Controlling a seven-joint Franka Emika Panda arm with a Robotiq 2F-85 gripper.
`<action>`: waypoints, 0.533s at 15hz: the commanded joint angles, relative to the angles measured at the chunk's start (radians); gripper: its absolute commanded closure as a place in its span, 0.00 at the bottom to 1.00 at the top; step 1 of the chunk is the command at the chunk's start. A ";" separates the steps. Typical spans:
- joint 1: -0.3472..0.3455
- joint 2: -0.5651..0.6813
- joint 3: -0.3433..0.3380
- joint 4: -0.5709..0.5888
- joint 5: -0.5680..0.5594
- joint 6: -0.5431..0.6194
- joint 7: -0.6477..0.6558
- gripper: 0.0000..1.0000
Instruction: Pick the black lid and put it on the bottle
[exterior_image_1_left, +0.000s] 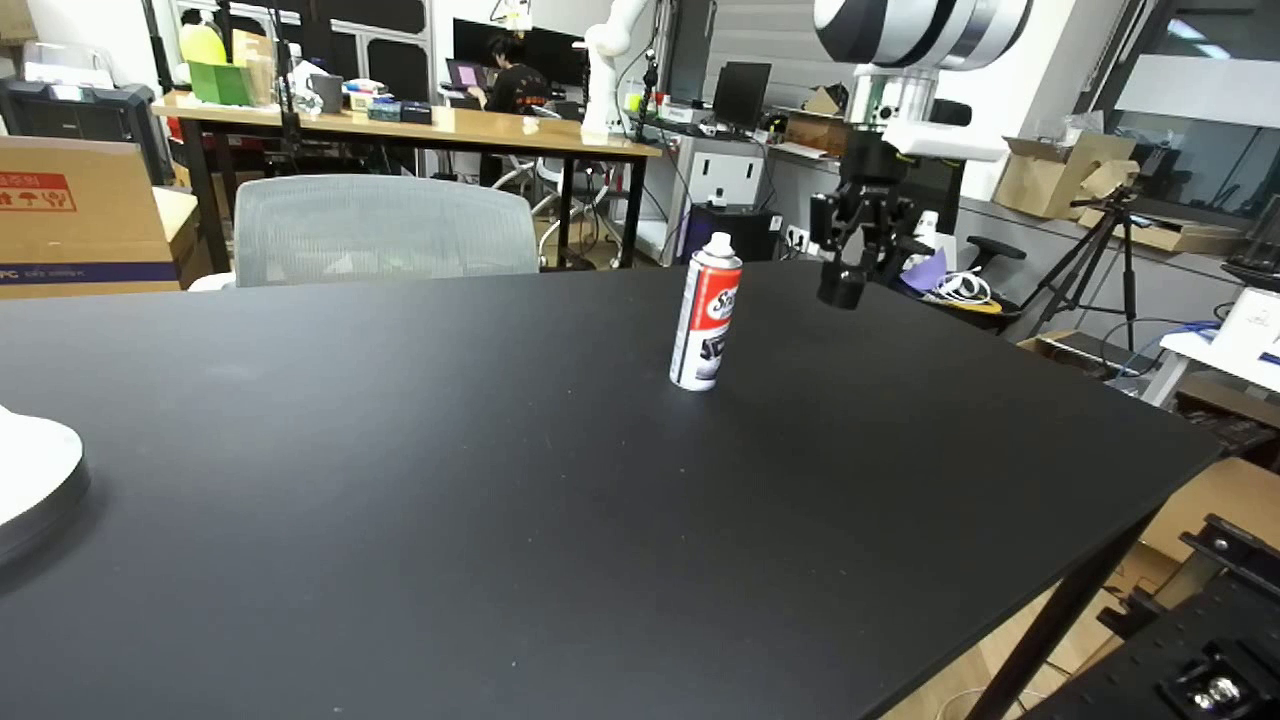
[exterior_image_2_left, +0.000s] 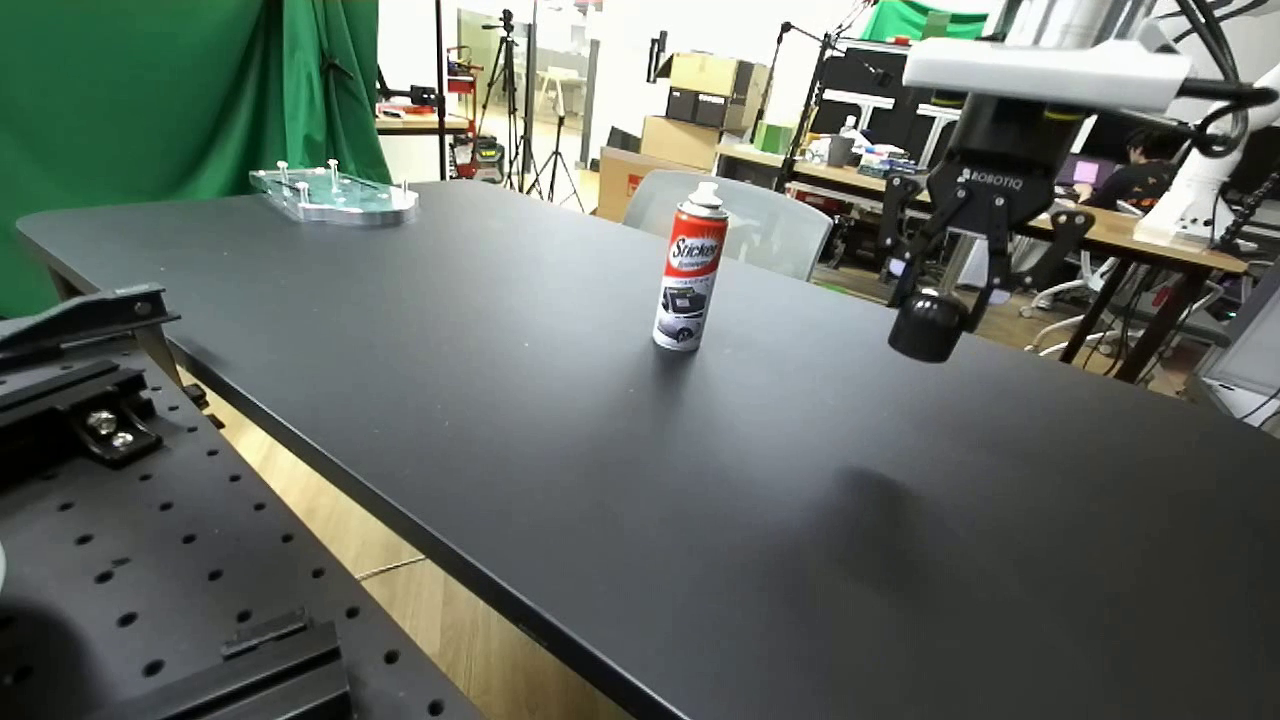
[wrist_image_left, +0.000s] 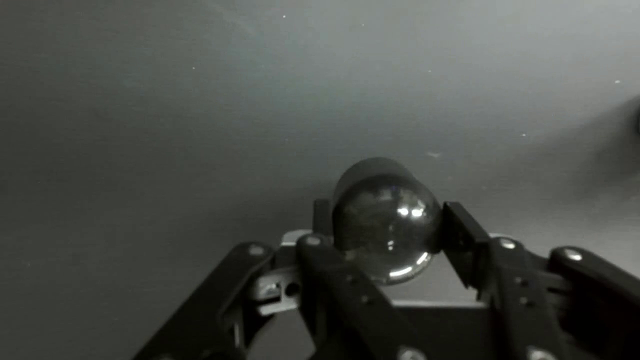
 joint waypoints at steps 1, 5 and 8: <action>0.031 -0.112 0.008 -0.020 -0.016 -0.109 0.014 0.68; 0.088 -0.170 0.035 0.007 -0.015 -0.220 0.020 0.68; 0.141 -0.178 0.060 0.022 -0.024 -0.260 0.027 0.68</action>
